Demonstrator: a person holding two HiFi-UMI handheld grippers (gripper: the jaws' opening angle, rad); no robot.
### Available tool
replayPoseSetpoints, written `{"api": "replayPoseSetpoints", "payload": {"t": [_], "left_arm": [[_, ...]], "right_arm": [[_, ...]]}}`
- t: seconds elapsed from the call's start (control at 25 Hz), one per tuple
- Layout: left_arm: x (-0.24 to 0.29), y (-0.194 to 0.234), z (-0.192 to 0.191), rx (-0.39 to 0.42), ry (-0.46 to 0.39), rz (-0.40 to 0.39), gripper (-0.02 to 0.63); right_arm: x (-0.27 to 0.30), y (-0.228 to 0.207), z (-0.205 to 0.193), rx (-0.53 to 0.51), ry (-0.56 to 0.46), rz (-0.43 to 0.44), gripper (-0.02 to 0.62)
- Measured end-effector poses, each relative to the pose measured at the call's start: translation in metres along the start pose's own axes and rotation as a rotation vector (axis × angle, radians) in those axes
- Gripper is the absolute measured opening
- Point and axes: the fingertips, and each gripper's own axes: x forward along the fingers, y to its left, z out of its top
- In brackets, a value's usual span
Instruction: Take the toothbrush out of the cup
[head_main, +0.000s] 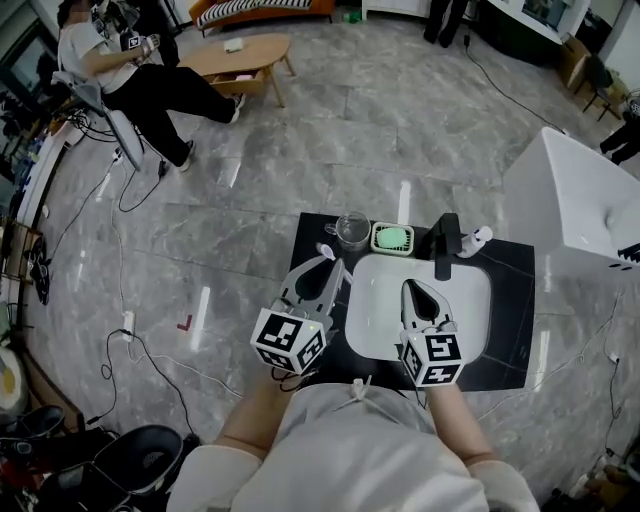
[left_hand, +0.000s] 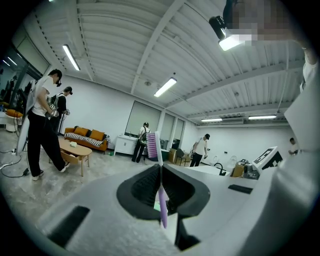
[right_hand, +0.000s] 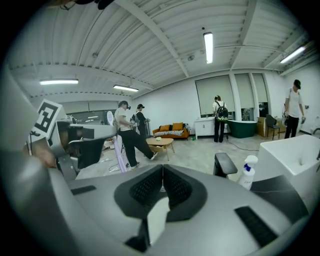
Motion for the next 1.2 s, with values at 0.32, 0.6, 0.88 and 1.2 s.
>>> {"api": "replayPoseSetpoints", "payload": {"t": [0.32, 0.6, 0.88, 1.2], "left_arm": [[-0.028, -0.033, -0.004, -0.049, -0.025, -0.011, 0.026], [-0.030, -0.043, -0.007, -0.034, -0.027, -0.016, 0.026], [-0.028, -0.044, -0.013, -0.034, 0.002, -0.021, 0.026], [-0.026, -0.046, -0.020, -0.036, 0.019, -0.040, 0.026]], "right_arm": [[-0.027, 0.019, 0.016, -0.049, -0.065, 0.034, 0.026], [-0.040, 0.023, 0.021, -0.085, -0.100, 0.049, 0.025], [-0.040, 0.027, 0.019, -0.084, -0.087, 0.065, 0.025], [-0.036, 0.032, 0.019, -0.118, -0.075, 0.060, 0.025]]}}
